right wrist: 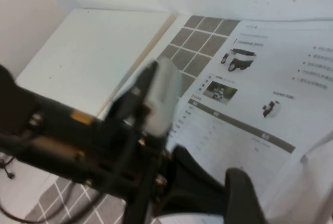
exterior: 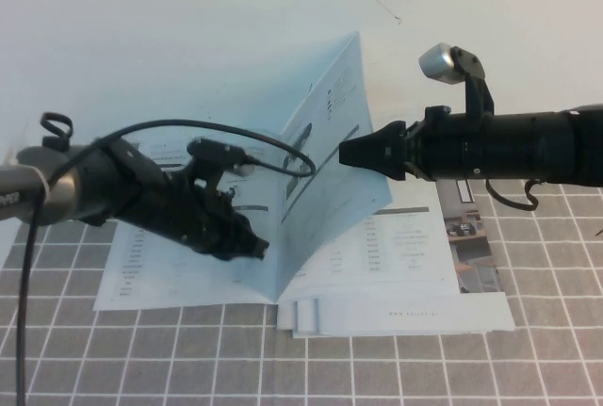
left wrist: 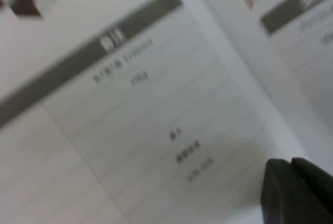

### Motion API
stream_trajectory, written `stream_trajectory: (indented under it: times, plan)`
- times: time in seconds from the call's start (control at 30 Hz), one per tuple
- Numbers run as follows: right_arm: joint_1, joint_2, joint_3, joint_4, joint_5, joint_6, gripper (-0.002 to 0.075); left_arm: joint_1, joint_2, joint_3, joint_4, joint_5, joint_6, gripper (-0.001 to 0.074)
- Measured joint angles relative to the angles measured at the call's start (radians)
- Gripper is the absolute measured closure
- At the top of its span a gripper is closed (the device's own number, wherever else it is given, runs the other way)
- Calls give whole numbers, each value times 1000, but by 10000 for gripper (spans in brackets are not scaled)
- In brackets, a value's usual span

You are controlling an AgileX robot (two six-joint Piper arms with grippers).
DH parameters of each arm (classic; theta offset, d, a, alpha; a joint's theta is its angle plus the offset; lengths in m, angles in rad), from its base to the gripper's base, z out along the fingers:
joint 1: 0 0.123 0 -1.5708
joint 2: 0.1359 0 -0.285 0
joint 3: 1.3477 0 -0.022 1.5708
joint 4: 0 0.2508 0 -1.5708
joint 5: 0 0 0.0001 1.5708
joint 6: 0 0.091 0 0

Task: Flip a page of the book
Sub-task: Open the closed book

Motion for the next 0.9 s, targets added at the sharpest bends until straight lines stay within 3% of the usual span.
stream_trajectory:
  times: [0.37,0.6,0.73,0.9]
  plan:
    - [2,8,0,28,43,-9,372,-49,-354,0,110,-22,93,738]
    - [2,8,0,30,56,-9,372,-284,-551,149,508,-110,-164,738]
    - [2,8,0,32,58,-9,372,-457,-638,319,689,-270,-378,738]
    - [2,8,0,33,65,2,372,-597,-656,488,786,-531,-562,738]
